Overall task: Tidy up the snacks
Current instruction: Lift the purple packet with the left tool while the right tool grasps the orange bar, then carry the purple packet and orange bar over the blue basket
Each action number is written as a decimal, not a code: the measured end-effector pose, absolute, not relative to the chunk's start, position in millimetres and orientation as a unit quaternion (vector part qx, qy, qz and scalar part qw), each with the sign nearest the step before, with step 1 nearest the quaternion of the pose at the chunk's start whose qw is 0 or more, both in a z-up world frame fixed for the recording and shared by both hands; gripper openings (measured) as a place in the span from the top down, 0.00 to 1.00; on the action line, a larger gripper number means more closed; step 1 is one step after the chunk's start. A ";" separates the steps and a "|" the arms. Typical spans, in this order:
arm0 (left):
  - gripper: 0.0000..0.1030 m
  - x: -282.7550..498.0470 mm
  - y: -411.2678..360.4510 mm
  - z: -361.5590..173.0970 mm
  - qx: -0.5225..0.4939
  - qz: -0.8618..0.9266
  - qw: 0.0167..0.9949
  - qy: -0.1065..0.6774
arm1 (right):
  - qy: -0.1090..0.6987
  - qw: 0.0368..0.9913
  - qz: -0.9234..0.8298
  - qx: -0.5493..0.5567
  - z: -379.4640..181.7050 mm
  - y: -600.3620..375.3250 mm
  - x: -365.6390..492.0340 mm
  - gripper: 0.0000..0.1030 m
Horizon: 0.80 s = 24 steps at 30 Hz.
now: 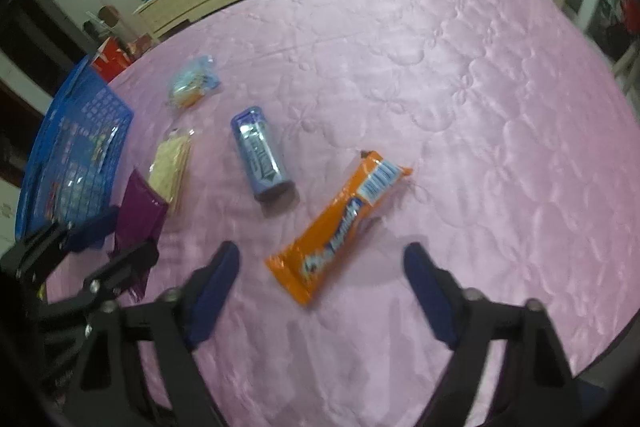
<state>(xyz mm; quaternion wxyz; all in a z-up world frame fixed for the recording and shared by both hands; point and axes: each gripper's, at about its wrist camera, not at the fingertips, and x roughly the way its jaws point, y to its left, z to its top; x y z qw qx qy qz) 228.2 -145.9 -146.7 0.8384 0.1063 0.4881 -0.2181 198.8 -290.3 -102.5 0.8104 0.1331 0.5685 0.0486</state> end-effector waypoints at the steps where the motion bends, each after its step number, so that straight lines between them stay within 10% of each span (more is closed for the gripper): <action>1: 0.56 230.7 -147.3 -146.8 0.104 -0.219 0.838 0.488 | 0.573 0.806 0.047 0.138 -105.9 -289.7 202.8 0.35; 15: 0.56 237.6 -143.5 -147.4 0.096 -0.210 0.839 0.492 | 0.586 0.800 0.049 0.119 -122.5 -276.8 215.6 0.74; 24: 0.56 212.3 -124.2 -116.0 0.073 -0.203 0.855 0.471 | 0.552 0.823 0.086 0.106 -79.3 -264.7 187.0 0.80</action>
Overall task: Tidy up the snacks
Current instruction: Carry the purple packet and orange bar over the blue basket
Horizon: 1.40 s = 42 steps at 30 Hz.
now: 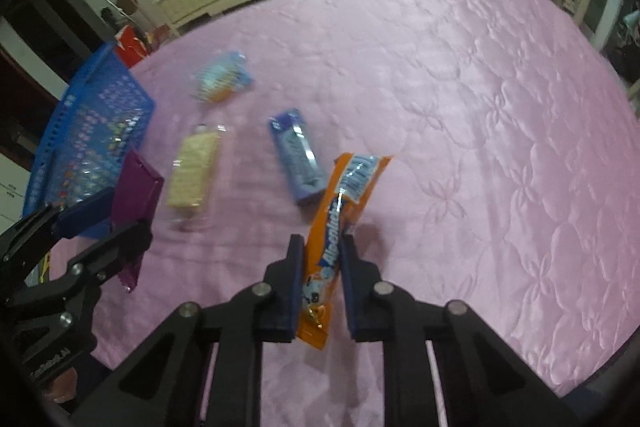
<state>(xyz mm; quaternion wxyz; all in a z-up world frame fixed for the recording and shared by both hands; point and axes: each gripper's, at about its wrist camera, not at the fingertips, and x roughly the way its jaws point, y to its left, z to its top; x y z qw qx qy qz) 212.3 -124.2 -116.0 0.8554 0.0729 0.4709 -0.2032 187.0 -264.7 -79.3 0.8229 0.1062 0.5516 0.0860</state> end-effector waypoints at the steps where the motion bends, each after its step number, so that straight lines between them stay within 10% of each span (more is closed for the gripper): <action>1: 0.56 208.5 -120.9 -111.1 0.070 -0.201 0.858 0.467 | 0.548 0.825 0.090 0.104 -73.9 -261.4 182.5 0.80; 42: 0.56 197.9 90.9 10.4 0.037 -0.062 0.922 0.381 | 0.432 0.855 0.286 -0.003 76.2 -49.7 212.1 0.80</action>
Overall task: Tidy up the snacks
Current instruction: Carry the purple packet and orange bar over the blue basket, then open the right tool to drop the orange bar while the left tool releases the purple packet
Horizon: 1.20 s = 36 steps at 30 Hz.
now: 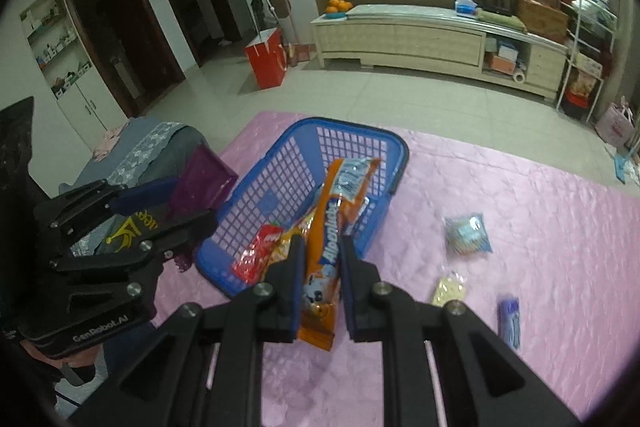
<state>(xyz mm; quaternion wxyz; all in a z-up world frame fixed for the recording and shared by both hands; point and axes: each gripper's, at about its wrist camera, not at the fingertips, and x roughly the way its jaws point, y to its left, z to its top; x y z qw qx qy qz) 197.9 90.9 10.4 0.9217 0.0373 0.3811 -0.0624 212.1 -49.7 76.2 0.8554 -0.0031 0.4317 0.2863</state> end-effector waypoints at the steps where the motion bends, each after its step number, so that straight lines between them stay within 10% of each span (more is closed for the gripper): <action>1: 0.56 202.4 94.2 9.1 0.037 -0.057 0.922 0.382 | 0.434 0.854 0.287 -0.005 74.5 -45.9 217.6 0.80; 20: 0.56 255.0 118.8 -34.9 -0.002 -0.053 0.903 0.427 | 0.467 0.840 0.263 -0.085 9.5 4.7 291.4 0.80; 22: 0.56 254.7 120.2 -36.2 -0.004 -0.048 0.902 0.430 | 0.464 0.843 0.253 -0.103 6.3 7.9 293.7 0.74; 27: 0.56 252.7 119.1 -35.9 -0.002 -0.047 0.898 0.436 | 0.450 0.852 0.246 -0.106 10.6 2.9 286.1 0.19; 36: 0.56 254.0 106.0 -28.6 -0.002 -0.057 0.899 0.434 | 0.457 0.853 0.243 -0.070 25.5 -22.5 279.5 0.18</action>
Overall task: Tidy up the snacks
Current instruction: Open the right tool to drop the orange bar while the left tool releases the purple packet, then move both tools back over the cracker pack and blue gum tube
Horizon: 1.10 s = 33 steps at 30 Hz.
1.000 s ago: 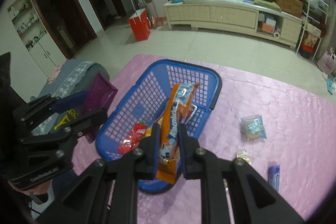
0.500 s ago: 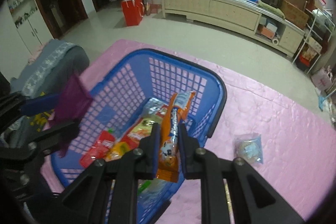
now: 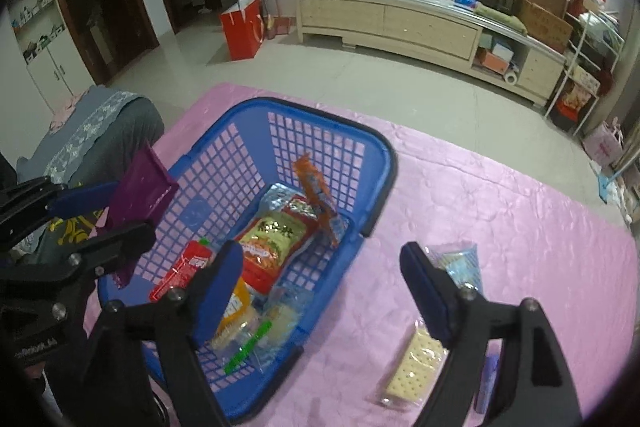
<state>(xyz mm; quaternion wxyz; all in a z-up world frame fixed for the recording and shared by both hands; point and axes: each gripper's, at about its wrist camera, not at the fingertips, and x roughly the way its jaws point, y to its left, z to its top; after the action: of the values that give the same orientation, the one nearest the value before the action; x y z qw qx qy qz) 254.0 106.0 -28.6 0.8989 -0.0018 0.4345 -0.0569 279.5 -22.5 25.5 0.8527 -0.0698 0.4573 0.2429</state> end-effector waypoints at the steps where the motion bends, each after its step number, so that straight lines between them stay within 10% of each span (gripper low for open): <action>1: 0.56 254.8 104.0 -28.1 0.000 -0.059 0.899 0.434 | 0.457 0.854 0.240 -0.066 26.3 -26.4 279.3 0.18; 19: 0.55 298.9 67.6 -46.1 0.032 -0.084 0.890 0.446 | 0.458 0.864 0.210 -0.017 23.6 -86.5 275.8 0.18; 24: 0.25 303.6 65.0 -55.9 0.038 -0.077 0.882 0.463 | 0.441 0.874 0.204 -0.026 32.1 -95.4 271.4 0.18; 33: 0.25 265.1 57.1 -33.4 0.031 -0.101 0.885 0.453 | 0.431 0.881 0.198 -0.009 50.1 -116.3 257.4 0.18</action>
<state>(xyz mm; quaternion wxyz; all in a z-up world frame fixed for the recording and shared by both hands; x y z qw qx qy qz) 265.1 57.1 -33.4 0.8854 0.0307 0.4528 -0.1006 257.4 -116.2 50.1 0.8805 -0.0088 0.4306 0.1980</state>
